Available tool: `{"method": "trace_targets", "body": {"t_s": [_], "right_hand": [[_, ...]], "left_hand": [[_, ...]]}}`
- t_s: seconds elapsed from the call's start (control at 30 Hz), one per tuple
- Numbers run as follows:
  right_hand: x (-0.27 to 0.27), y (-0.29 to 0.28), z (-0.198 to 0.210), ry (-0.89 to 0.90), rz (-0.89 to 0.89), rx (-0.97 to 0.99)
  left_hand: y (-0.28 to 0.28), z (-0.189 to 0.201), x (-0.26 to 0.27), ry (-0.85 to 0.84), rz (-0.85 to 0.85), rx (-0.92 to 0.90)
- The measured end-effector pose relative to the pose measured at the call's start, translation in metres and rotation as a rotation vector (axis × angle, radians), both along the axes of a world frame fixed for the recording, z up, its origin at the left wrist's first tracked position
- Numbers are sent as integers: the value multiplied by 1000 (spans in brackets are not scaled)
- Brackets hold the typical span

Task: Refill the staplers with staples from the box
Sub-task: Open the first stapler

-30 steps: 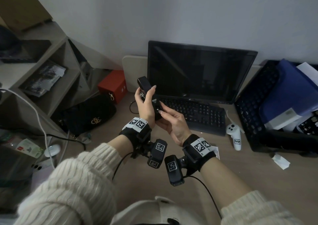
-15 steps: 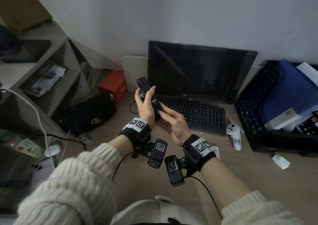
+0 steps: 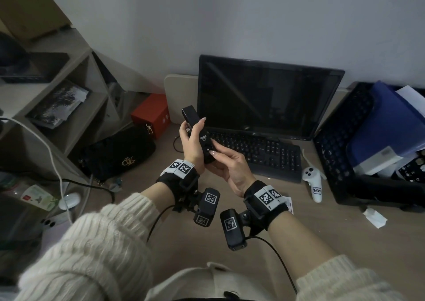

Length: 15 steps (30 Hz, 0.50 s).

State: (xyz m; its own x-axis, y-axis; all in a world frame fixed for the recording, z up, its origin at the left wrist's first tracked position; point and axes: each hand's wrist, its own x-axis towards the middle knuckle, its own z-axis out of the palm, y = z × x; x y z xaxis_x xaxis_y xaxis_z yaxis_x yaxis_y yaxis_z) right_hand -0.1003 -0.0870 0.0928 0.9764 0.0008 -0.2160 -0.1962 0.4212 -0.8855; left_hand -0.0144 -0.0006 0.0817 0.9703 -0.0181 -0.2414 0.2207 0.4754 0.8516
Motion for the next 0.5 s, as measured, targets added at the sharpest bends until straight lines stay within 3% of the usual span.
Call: {"method": "trace_targets", "body": {"t_s": [0.5], "right_hand": [[-2,0,-1,7,13,-35]], "left_hand": [[1,-8,-1,9,-9,6]]}}
